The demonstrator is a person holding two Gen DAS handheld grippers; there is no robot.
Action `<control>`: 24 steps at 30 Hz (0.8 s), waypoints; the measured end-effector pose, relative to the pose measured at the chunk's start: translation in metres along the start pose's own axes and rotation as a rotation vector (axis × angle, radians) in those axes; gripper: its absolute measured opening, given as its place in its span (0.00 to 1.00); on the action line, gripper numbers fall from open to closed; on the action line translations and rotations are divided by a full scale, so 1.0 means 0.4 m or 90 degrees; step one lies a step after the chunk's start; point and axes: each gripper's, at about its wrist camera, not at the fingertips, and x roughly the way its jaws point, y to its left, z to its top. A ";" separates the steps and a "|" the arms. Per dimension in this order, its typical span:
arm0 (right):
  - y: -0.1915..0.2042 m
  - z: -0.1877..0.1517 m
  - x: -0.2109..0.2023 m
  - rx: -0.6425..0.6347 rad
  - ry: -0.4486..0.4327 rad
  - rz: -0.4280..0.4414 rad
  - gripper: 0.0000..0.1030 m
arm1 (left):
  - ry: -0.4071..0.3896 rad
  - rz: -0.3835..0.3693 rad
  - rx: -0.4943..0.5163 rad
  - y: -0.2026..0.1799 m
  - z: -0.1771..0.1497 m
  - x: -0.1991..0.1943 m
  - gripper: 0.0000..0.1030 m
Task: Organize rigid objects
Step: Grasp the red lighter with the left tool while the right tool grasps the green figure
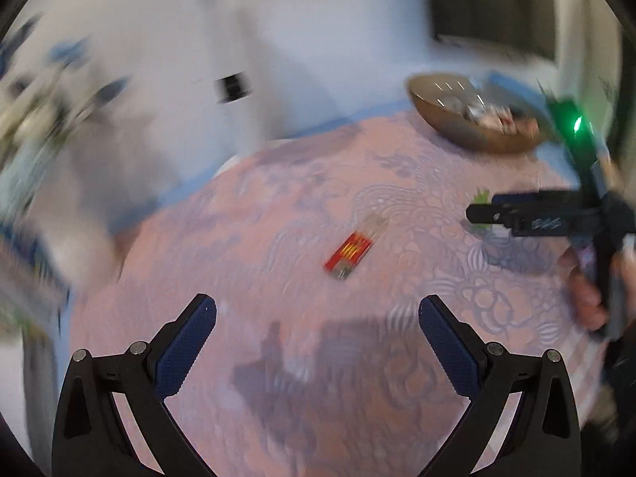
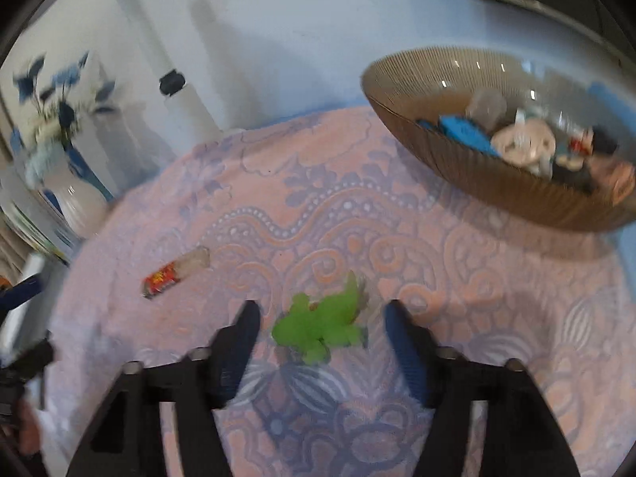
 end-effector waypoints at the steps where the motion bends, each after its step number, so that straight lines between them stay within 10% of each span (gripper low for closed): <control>1: -0.004 -0.001 -0.005 0.007 -0.004 0.008 0.66 | 0.011 -0.018 0.015 -0.005 0.017 0.036 0.99; 7: -0.002 -0.019 -0.036 0.014 -0.026 0.020 0.73 | 0.057 -0.128 -0.003 0.017 0.073 0.224 0.87; 12: 0.007 -0.018 -0.022 0.001 -0.011 0.020 0.75 | 0.064 -0.122 0.034 -0.027 0.065 0.261 0.85; 18: 0.021 -0.013 -0.004 -0.019 -0.002 -0.007 0.75 | 0.047 -0.150 -0.016 -0.022 0.058 0.245 0.25; 20: 0.046 -0.016 0.004 -0.047 0.001 -0.050 0.75 | 0.044 -0.136 -0.034 -0.024 0.052 0.230 0.20; 24: 0.107 -0.030 0.024 -0.125 0.007 -0.147 0.42 | 0.034 -0.107 -0.108 -0.023 0.014 0.200 0.20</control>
